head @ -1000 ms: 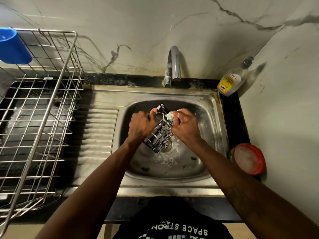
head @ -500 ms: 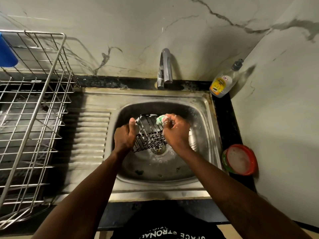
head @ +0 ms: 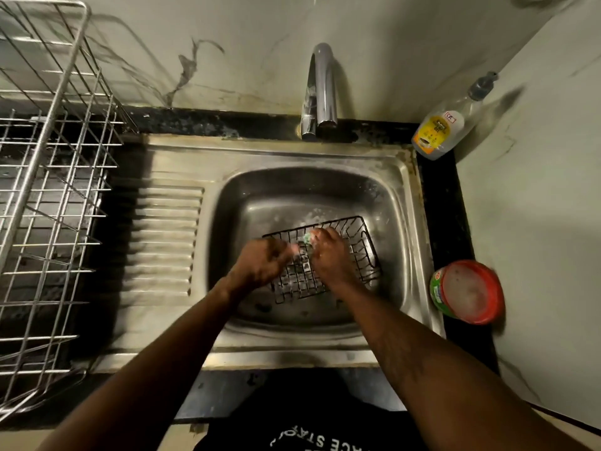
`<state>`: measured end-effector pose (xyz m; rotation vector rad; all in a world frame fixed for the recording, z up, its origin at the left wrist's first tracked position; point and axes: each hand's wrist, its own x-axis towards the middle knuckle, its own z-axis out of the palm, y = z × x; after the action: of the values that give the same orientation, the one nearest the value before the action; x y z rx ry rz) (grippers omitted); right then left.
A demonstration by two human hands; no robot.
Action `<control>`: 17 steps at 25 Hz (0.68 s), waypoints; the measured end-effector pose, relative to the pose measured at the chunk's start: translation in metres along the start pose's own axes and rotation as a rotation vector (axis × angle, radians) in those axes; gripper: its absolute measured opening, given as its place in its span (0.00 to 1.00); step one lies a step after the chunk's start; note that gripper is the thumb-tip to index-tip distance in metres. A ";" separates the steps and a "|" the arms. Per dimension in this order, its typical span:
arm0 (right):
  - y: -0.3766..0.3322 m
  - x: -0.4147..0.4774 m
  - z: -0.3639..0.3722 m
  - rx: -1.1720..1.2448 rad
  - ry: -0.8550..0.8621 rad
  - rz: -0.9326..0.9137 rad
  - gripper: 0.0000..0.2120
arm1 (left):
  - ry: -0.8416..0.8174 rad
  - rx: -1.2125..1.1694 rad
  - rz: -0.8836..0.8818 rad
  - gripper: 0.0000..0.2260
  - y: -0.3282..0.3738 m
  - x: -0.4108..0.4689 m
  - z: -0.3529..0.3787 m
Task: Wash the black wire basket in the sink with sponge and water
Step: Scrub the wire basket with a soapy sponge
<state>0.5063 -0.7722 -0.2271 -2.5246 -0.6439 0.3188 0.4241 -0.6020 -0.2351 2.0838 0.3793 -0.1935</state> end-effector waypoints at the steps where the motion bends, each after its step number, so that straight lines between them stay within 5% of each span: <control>1: 0.011 -0.003 0.002 -0.002 0.009 0.052 0.15 | -0.221 0.050 0.051 0.25 -0.011 -0.008 0.003; 4: 0.023 -0.002 0.002 0.069 0.136 0.266 0.18 | -0.488 0.705 0.436 0.20 -0.050 -0.017 0.010; 5: 0.023 -0.001 0.001 0.074 0.138 0.284 0.18 | -0.555 0.842 0.420 0.18 -0.048 -0.016 0.014; 12: 0.023 -0.001 -0.008 0.114 0.153 0.242 0.17 | -0.712 0.738 0.256 0.12 -0.001 -0.018 0.032; 17: 0.019 -0.002 -0.016 0.156 0.283 0.113 0.15 | -0.497 0.783 0.451 0.08 0.022 -0.006 0.007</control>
<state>0.5170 -0.7941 -0.2238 -2.3985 -0.3528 0.0459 0.4263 -0.6201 -0.2195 2.6960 -0.5570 -0.6478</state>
